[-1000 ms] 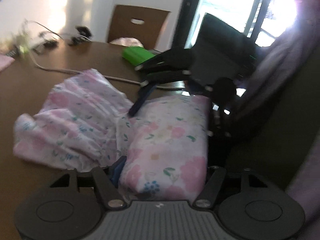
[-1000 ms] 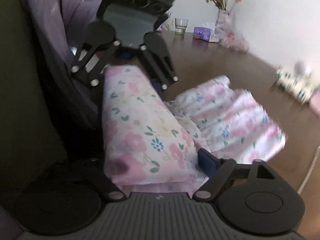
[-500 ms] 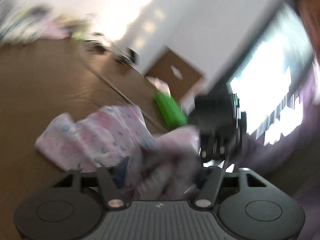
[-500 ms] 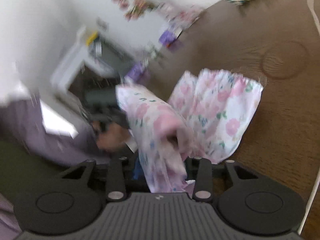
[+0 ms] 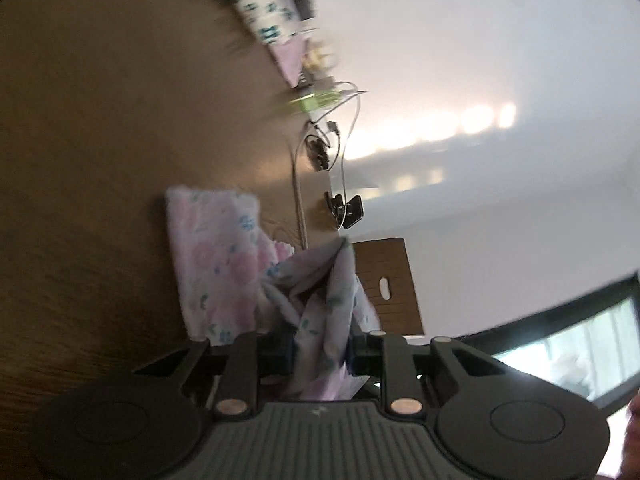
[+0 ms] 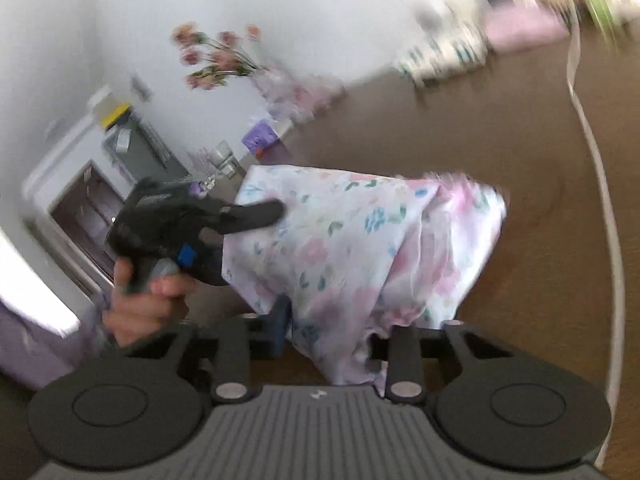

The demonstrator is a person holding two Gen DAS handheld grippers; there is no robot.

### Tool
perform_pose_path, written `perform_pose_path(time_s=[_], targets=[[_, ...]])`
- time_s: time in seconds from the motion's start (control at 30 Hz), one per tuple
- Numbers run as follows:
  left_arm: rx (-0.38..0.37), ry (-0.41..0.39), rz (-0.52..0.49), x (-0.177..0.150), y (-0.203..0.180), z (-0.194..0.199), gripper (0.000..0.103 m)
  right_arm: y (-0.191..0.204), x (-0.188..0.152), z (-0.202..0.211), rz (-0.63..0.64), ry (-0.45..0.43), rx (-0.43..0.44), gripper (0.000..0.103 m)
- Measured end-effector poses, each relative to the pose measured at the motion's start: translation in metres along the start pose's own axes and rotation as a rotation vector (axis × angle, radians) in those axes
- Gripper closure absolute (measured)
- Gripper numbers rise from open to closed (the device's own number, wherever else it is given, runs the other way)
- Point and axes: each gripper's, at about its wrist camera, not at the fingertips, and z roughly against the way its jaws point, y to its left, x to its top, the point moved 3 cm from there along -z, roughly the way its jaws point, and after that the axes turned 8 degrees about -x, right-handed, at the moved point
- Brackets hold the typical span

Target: Fold clothes

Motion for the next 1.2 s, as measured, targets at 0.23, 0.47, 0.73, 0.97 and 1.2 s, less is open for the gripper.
perform_pose_path(time_s=[0.23,0.47,0.73,0.97,1.2], targets=[[0.155,-0.079,-0.486,-0.016,-0.046,0.018,0.007,-0.023,0.003,-0.005,-0.302,0.132,0.114,0.083],[0.239,0.077,-0.540,-0.033,-0.037,-0.017,0.009,-0.037,0.004,-0.008,-0.449,0.173,0.185,0.083],[0.270,0.122,-0.420,-0.033,-0.029,-0.036,0.058,0.003,0.011,0.039,-0.034,-0.116,-0.166,0.053],[0.318,0.078,-0.415,-0.036,-0.030,-0.038,0.059,-0.011,0.012,0.025,-0.097,-0.167,-0.271,0.056],[0.386,0.056,-0.485,-0.040,-0.040,-0.044,0.054,-0.008,0.015,0.023,-0.102,-0.162,-0.280,0.066]])
